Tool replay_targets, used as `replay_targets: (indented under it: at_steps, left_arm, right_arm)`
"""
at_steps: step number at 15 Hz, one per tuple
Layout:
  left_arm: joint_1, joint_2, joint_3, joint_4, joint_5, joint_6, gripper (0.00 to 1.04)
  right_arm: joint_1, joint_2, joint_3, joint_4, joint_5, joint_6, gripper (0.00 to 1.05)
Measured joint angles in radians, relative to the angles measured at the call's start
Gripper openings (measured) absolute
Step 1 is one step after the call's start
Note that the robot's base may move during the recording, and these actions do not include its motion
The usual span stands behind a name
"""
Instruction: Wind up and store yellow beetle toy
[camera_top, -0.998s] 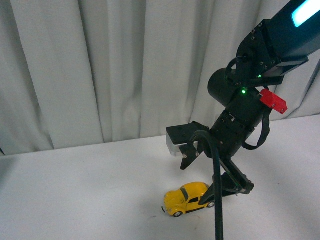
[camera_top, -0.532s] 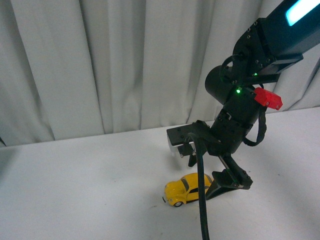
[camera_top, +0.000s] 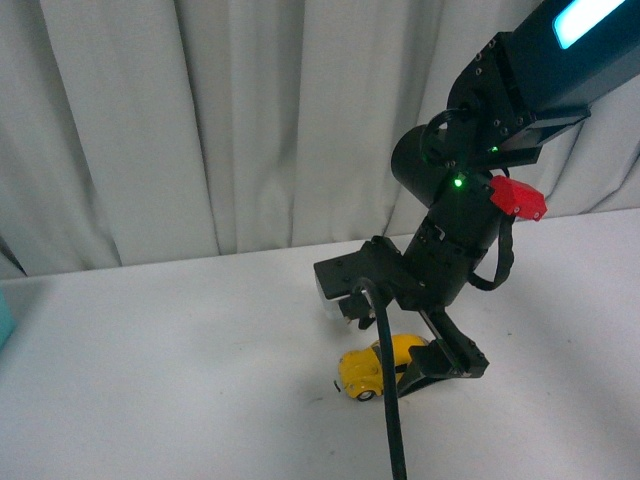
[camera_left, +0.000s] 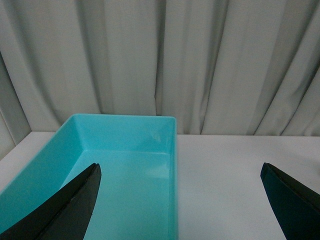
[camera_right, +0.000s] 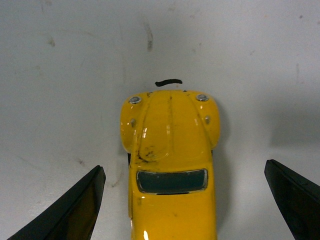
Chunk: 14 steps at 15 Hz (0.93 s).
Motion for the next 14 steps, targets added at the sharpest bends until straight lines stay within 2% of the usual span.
replay_targets:
  at_steps: [5, 8, 10, 11, 14]
  left_arm:
    - [0.0, 0.0, 0.0, 0.0, 0.0, 0.0, 0.98]
    - [0.0, 0.0, 0.0, 0.0, 0.0, 0.0, 0.98]
    - [0.0, 0.0, 0.0, 0.0, 0.0, 0.0, 0.98]
    - [0.0, 0.0, 0.0, 0.0, 0.0, 0.0, 0.98]
    - [0.0, 0.0, 0.0, 0.0, 0.0, 0.0, 0.98]
  right_arm:
    - [0.0, 0.0, -0.026, 0.0, 0.093, -0.011, 0.98]
    - [0.01, 0.0, -0.02, -0.002, 0.092, -0.173, 0.98]
    - [0.021, 0.002, -0.008, 0.0, 0.082, -0.197, 0.98]
    - [0.021, 0.002, -0.007, 0.003, 0.082, -0.193, 0.93]
    - [0.021, 0.002, -0.007, 0.001, 0.083, -0.192, 0.64]
